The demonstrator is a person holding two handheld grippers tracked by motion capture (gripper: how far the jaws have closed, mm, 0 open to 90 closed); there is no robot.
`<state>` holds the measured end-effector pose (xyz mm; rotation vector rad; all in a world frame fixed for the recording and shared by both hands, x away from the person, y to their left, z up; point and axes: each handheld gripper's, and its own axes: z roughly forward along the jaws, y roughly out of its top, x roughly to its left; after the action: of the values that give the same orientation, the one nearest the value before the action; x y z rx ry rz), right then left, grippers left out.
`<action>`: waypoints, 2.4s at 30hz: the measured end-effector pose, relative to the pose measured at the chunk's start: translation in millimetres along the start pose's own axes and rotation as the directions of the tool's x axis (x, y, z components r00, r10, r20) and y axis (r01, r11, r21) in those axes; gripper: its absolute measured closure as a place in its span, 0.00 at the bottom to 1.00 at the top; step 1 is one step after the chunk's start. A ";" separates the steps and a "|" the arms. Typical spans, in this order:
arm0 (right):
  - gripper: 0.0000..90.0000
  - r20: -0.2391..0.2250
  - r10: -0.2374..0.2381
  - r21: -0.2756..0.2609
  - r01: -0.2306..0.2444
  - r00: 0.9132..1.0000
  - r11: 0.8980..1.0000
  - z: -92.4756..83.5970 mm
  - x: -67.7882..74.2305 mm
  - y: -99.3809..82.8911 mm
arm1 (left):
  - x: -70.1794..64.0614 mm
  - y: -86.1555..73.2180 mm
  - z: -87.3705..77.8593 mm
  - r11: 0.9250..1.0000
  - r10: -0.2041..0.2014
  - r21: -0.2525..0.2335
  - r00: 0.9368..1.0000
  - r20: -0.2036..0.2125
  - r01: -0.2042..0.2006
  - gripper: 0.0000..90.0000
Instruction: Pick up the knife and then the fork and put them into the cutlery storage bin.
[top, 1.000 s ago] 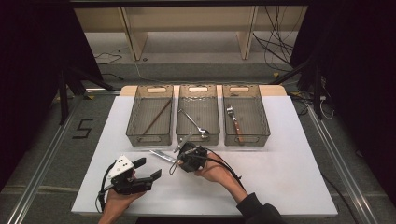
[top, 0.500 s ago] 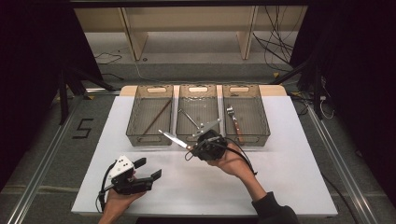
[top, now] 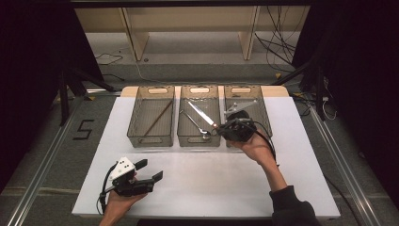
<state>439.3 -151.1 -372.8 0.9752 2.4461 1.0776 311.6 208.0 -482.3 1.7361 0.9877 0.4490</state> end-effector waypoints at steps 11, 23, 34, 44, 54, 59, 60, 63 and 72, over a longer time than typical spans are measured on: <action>0.86 0.078 0.073 -0.013 -0.073 0.994 0.997 -10.0 -33.8 -0.6 | 0.0 0.0 0.1 1.000 -0.001 0.000 1.000 0.000 0.001 0.21; 0.86 0.122 0.097 -0.013 -0.096 0.988 0.995 -12.8 -48.3 -0.4 | 0.0 -0.1 0.4 1.000 0.002 0.002 1.000 0.000 -0.002 0.22; 0.86 0.156 0.129 -0.013 -0.129 0.979 0.992 -13.5 -63.3 -2.9 | -0.3 -0.2 0.7 1.000 0.004 0.006 1.000 0.001 -0.004 0.22; 0.85 0.196 0.155 -0.013 -0.156 0.968 0.988 -11.0 -75.6 -2.9 | -1.0 -0.6 1.3 1.000 0.011 0.009 1.000 0.002 -0.011 0.22; 0.85 0.212 0.151 -0.019 -0.150 0.965 0.988 -8.0 -79.4 3.2 | -4.7 -1.5 3.6 0.999 0.036 0.021 0.999 0.016 -0.036 0.22; 0.86 0.214 0.156 -0.020 -0.155 0.964 0.988 -6.7 -84.2 4.6 | -6.2 -1.7 4.2 0.999 0.048 0.024 0.999 0.020 -0.049 0.23; 0.86 0.212 0.159 -0.022 -0.158 0.964 0.987 -6.6 -85.0 4.3 | -5.7 -1.7 4.2 0.999 0.049 0.024 0.999 0.019 -0.049 0.23; 0.86 0.219 0.157 -0.010 -0.159 0.963 0.987 -4.2 -86.2 3.6 | -5.8 -1.6 4.0 0.999 0.044 0.019 0.999 0.018 -0.044 0.23; 0.85 0.243 0.182 0.027 -0.194 0.953 0.981 7.7 -94.9 -0.2 | -5.5 -1.5 3.6 0.999 0.042 0.018 0.999 0.019 -0.042 0.23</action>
<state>512.0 -212.3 -378.4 1.2957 2.2289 0.8974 310.3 201.7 -484.2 1.7774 0.9466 0.4513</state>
